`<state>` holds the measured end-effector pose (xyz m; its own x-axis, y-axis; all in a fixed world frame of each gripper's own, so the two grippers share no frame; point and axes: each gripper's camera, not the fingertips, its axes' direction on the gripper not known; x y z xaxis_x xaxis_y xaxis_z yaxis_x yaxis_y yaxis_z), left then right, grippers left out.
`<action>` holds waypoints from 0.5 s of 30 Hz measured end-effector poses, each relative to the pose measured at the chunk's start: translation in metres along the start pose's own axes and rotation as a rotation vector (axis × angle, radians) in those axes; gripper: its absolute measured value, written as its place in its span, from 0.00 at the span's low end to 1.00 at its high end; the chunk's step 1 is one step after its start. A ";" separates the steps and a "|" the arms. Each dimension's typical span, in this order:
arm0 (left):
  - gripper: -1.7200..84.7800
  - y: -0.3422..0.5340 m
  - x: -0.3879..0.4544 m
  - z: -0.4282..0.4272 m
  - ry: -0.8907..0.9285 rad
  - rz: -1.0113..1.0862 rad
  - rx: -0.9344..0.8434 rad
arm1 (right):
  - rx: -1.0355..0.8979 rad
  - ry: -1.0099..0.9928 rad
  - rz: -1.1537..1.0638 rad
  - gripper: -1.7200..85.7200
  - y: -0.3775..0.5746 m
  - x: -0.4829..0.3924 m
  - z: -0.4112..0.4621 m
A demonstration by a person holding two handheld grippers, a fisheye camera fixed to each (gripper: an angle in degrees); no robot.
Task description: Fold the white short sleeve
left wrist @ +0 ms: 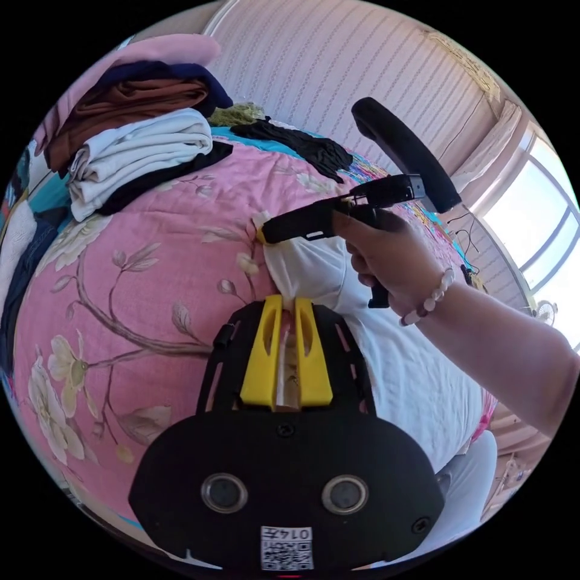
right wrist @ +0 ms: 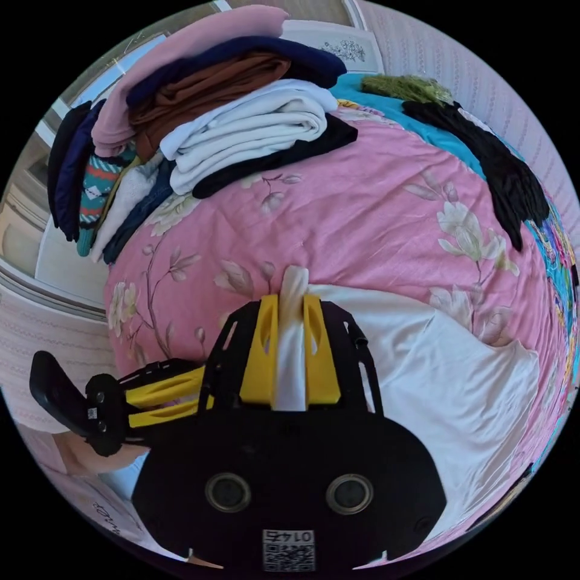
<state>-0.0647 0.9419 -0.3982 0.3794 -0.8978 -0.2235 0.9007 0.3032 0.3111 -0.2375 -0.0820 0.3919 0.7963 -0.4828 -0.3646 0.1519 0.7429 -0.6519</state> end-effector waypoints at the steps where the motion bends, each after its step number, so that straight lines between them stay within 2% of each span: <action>1: 0.02 0.001 0.003 -0.001 0.002 0.010 0.002 | 0.002 -0.016 0.000 0.06 0.001 0.002 -0.002; 5: 0.01 0.007 0.014 -0.012 0.009 0.044 0.055 | 0.101 -0.189 0.063 0.04 0.024 0.032 -0.035; 8: 0.01 0.012 0.033 -0.034 0.117 0.144 0.185 | 0.220 -0.241 0.092 0.04 0.058 0.055 -0.070; 10: 0.02 0.016 0.058 -0.048 0.224 0.284 0.252 | 0.289 -0.266 0.115 0.04 0.085 0.068 -0.090; 13: 0.06 0.019 0.081 -0.039 0.329 0.354 0.174 | 0.365 -0.245 0.165 0.05 0.138 0.091 -0.114; 15: 0.07 0.022 0.087 -0.029 0.317 0.361 0.128 | 0.337 -0.158 0.251 0.07 0.181 0.112 -0.114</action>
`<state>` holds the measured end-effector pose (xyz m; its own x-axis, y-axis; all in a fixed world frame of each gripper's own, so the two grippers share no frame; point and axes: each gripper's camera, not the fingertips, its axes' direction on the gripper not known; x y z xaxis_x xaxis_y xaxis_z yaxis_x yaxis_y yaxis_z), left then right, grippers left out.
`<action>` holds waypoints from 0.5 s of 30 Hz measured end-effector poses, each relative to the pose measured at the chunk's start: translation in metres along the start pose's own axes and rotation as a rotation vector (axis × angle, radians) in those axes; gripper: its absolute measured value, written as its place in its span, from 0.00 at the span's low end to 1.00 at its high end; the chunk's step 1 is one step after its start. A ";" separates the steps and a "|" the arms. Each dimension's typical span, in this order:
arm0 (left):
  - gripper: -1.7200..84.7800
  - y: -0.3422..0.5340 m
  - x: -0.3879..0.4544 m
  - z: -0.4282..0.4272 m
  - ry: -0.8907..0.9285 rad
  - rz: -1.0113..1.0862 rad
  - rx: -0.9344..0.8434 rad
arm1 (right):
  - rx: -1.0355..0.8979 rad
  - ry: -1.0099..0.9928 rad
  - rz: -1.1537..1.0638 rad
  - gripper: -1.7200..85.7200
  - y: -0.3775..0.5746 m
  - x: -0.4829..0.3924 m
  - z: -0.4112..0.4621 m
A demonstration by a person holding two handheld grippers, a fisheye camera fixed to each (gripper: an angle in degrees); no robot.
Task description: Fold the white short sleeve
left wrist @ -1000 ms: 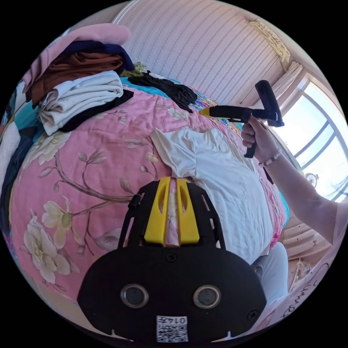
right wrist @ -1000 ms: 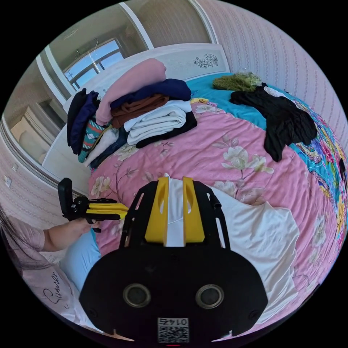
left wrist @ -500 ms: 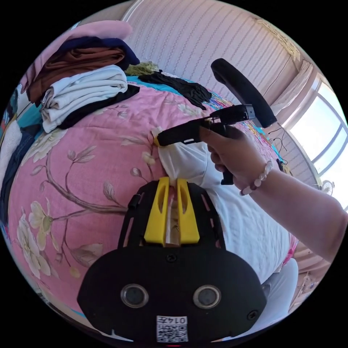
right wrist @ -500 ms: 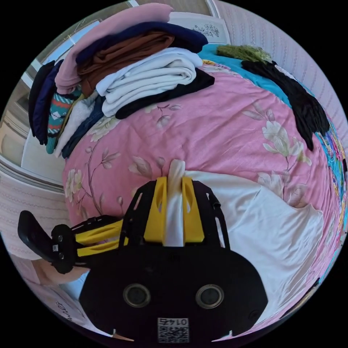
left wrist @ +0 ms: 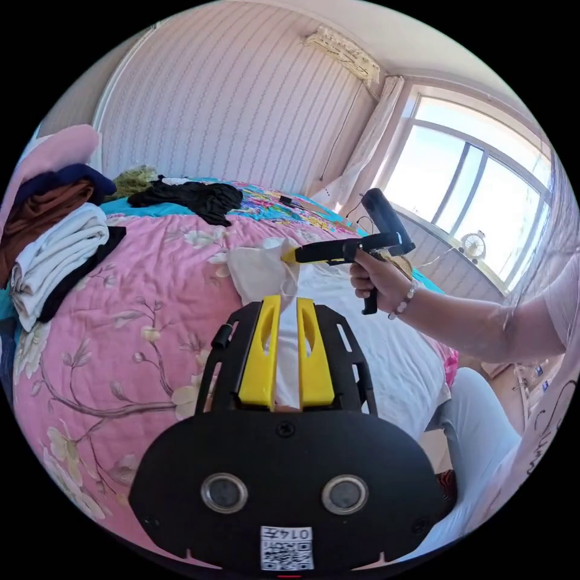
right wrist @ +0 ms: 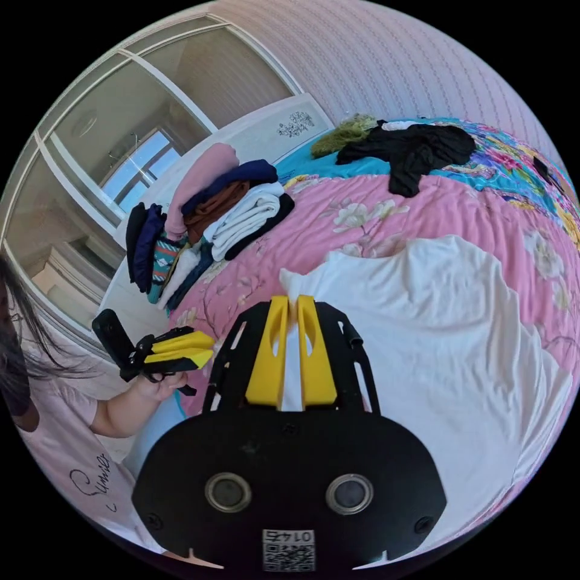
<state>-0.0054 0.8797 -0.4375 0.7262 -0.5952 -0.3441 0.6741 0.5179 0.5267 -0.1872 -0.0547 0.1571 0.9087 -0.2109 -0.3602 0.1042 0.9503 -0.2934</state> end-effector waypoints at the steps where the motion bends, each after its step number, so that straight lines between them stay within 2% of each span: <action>1: 0.08 0.002 0.001 0.008 -0.021 -0.007 -0.043 | -0.021 0.024 0.030 0.08 0.007 0.009 -0.002; 3: 0.09 0.003 0.001 0.018 -0.050 -0.019 -0.102 | -0.108 0.067 0.128 0.10 0.029 0.040 -0.006; 5: 0.09 0.003 0.004 0.026 -0.079 -0.010 -0.132 | -0.112 0.069 0.137 0.11 0.035 0.049 -0.011; 7: 0.09 0.000 0.010 0.041 -0.148 0.002 -0.166 | -0.088 0.087 0.104 0.11 0.030 0.048 -0.014; 11: 0.09 -0.003 0.014 0.074 -0.168 0.009 -0.256 | -0.111 0.088 -0.017 0.11 -0.011 0.031 0.009; 13: 0.05 -0.003 0.015 0.091 -0.174 -0.003 -0.313 | -0.143 0.109 -0.030 0.12 -0.031 0.028 0.027; 15: 0.02 -0.005 0.020 0.089 -0.189 -0.003 -0.285 | -0.184 0.153 -0.029 0.11 -0.054 0.033 0.046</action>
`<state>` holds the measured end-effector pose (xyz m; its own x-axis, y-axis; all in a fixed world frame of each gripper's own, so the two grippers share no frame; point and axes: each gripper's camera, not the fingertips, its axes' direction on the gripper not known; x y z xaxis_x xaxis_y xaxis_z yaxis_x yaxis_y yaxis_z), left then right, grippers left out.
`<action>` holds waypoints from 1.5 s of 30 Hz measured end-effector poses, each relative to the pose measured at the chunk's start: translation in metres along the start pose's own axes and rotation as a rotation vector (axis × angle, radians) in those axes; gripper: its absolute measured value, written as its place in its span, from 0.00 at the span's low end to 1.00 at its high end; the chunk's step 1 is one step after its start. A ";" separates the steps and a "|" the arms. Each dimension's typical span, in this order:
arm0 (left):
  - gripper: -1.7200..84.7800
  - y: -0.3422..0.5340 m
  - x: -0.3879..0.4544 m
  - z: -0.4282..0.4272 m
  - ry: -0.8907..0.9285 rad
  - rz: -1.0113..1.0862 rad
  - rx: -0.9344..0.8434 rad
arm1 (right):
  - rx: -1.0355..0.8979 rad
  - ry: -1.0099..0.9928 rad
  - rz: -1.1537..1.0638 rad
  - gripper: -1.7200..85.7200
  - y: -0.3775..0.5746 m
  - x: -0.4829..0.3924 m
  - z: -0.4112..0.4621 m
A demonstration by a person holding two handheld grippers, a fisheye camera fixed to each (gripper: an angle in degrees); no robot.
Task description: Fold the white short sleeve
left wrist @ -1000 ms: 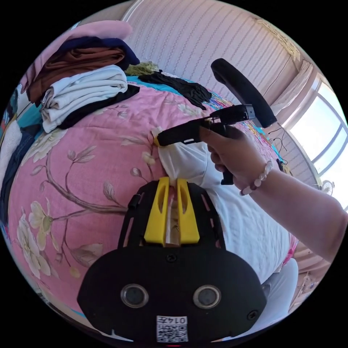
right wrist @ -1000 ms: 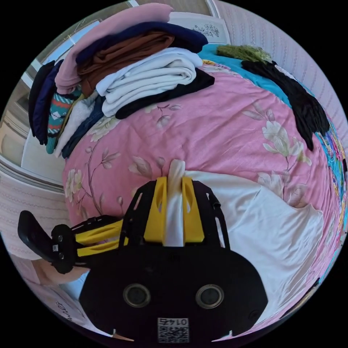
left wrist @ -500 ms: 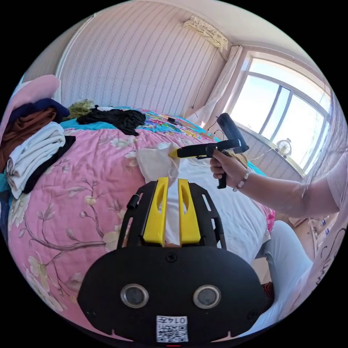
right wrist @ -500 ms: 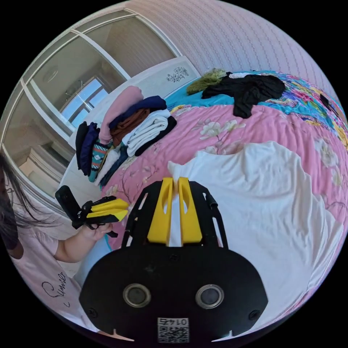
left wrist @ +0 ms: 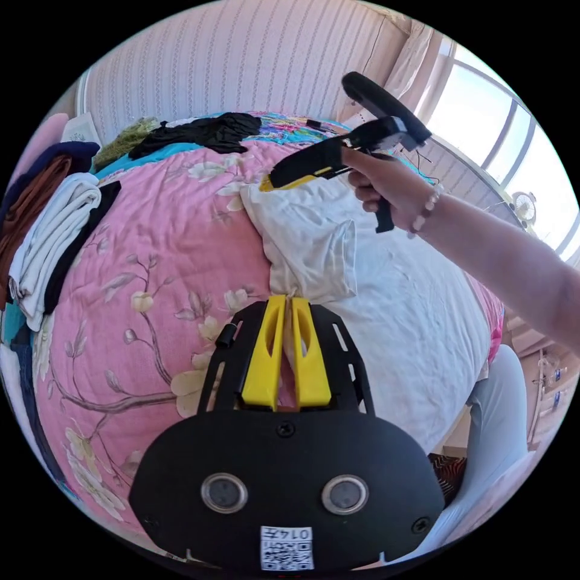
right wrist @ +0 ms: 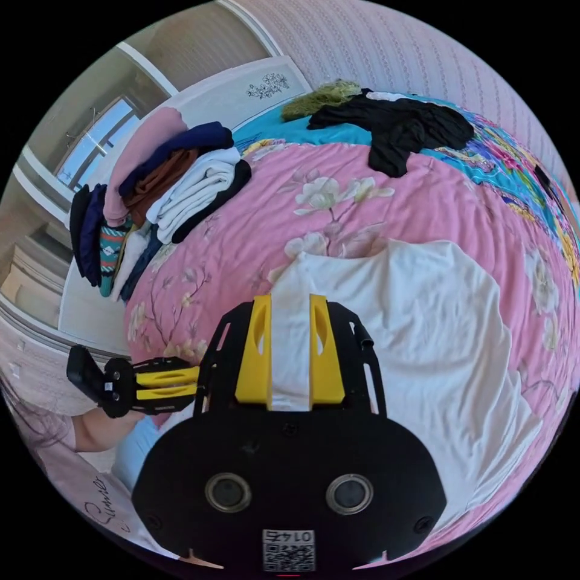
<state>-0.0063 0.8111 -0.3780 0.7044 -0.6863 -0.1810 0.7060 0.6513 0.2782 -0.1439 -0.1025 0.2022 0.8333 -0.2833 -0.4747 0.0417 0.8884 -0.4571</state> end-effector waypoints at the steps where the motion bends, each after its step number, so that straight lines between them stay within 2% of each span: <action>1: 0.01 0.000 0.002 -0.003 -0.020 -0.003 0.025 | -0.019 0.000 0.008 0.09 -0.005 0.002 0.004; 3: 0.01 0.002 0.004 -0.004 -0.030 -0.016 0.050 | -0.056 -0.042 0.014 0.04 -0.019 0.007 0.013; 10: 0.02 0.003 0.004 0.028 0.018 -0.049 -0.005 | -0.053 0.052 -0.050 0.03 -0.010 0.008 0.018; 13: 0.06 0.004 0.009 0.021 -0.008 -0.056 0.015 | 0.081 0.017 -0.030 0.07 0.022 0.028 -0.022; 16: 0.08 0.006 0.016 0.007 -0.032 -0.038 0.038 | 0.261 -0.056 0.008 0.09 0.087 0.062 -0.085; 18: 0.08 0.005 0.023 0.002 -0.032 -0.019 0.051 | 0.370 -0.028 0.101 0.09 0.161 0.098 -0.131; 23: 0.07 -0.029 0.060 0.012 0.009 0.104 0.034 | 0.469 0.149 0.420 0.10 0.327 0.168 -0.184; 27: 0.07 -0.084 0.115 0.042 0.134 0.195 0.036 | 0.502 0.119 0.592 0.12 0.410 0.219 -0.190; 34: 0.07 -0.167 0.205 0.100 0.320 0.296 0.053 | 0.570 0.030 0.554 0.14 0.428 0.261 -0.197; 37: 0.07 -0.199 0.235 0.130 0.296 0.342 0.038 | 0.593 0.054 0.522 0.14 0.417 0.283 -0.201; 39: 0.07 -0.219 0.251 0.151 0.274 0.366 0.008 | 0.462 0.013 0.536 0.14 0.408 0.305 -0.186; 40: 0.08 -0.234 0.261 0.164 0.264 0.379 -0.014 | 0.456 0.008 0.549 0.13 0.410 0.309 -0.184; 42: 0.08 -0.258 0.274 0.183 0.248 0.387 -0.031 | 0.554 -0.065 0.582 0.05 0.430 0.324 -0.190; 45: 0.08 -0.298 0.296 0.216 0.250 0.376 -0.073 | 0.557 -0.196 0.627 0.03 0.443 0.347 -0.186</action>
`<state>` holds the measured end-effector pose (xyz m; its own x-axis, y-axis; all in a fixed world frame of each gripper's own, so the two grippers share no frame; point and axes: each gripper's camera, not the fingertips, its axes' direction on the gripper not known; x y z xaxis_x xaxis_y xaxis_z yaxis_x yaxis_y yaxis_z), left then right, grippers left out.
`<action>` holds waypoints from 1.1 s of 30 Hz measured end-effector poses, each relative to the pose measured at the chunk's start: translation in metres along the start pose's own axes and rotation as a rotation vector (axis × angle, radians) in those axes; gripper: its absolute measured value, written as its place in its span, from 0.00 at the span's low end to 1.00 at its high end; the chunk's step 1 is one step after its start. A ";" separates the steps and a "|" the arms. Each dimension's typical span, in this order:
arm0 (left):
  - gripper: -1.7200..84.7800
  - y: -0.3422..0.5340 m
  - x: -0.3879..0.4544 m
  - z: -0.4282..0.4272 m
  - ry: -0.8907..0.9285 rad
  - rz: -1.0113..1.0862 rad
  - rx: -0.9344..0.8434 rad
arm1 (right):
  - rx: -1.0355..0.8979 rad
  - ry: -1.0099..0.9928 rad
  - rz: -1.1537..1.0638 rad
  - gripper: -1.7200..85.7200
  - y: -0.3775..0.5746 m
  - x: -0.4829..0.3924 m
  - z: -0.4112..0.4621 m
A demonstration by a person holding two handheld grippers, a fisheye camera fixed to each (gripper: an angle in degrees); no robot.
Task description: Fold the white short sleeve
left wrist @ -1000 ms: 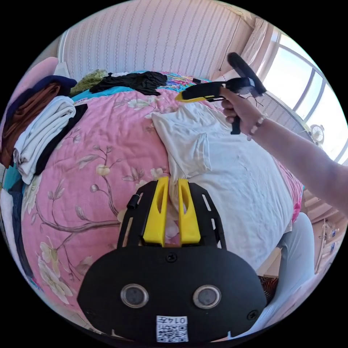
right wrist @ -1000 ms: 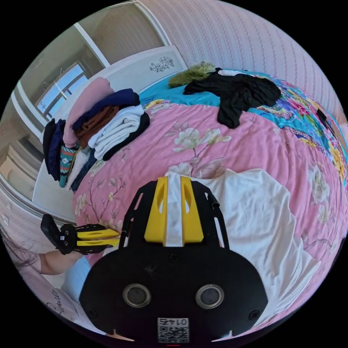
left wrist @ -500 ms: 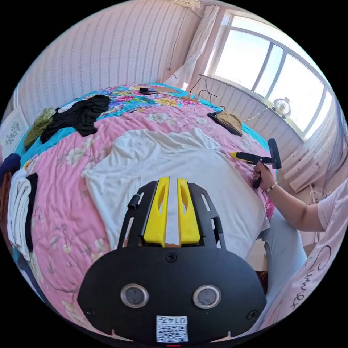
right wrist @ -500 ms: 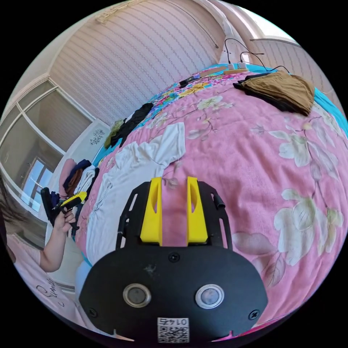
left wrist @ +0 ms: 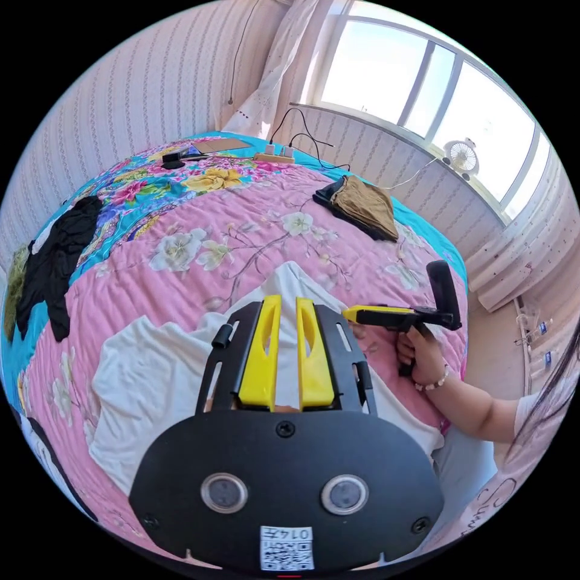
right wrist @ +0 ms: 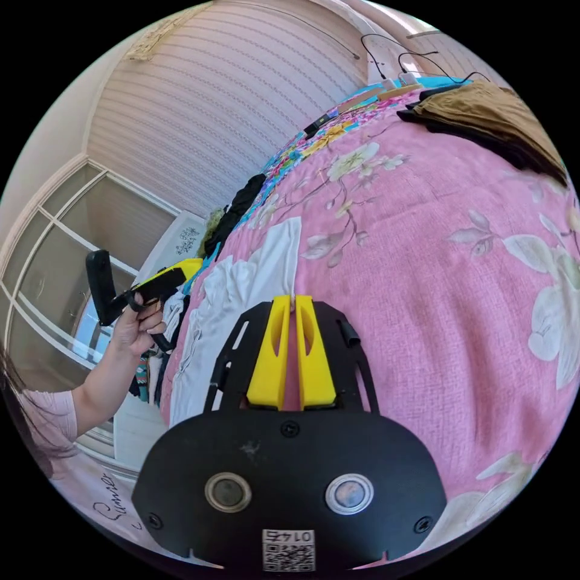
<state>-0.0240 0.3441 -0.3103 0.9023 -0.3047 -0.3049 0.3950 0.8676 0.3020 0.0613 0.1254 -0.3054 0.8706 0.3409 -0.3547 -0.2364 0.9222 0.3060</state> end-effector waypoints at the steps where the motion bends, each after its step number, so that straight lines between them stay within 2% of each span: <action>1: 0.08 -0.015 0.001 0.014 -0.015 -0.001 -0.006 | 0.005 -0.007 -0.001 0.03 0.000 0.002 -0.002; 10: 0.08 -0.061 0.003 0.117 -0.151 0.021 -0.188 | 0.001 -0.007 -0.027 0.03 0.000 0.016 -0.013; 13: 0.02 -0.059 -0.004 0.109 -0.122 -0.016 -0.142 | -0.003 -0.003 -0.034 0.03 -0.001 0.018 -0.015; 20: 0.01 -0.027 -0.028 0.042 -0.016 -0.092 0.022 | 0.023 -0.020 -0.058 0.03 0.000 0.018 -0.023; 25: 0.01 0.037 -0.054 0.002 0.033 -0.207 0.127 | 0.076 -0.085 -0.173 0.03 0.002 -0.007 -0.035; 28: 0.01 0.072 -0.070 0.001 0.057 -0.287 0.132 | 0.035 -0.118 -0.282 0.03 0.005 -0.033 -0.030; 33: 0.01 0.108 -0.087 0.001 0.056 -0.328 0.094 | -0.200 -0.154 -0.415 0.03 0.009 -0.057 0.002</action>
<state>-0.0601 0.4635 -0.2502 0.7149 -0.5373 -0.4474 0.6790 0.6863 0.2608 0.0101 0.1140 -0.2808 0.9591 -0.0797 -0.2716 0.0785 0.9968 -0.0151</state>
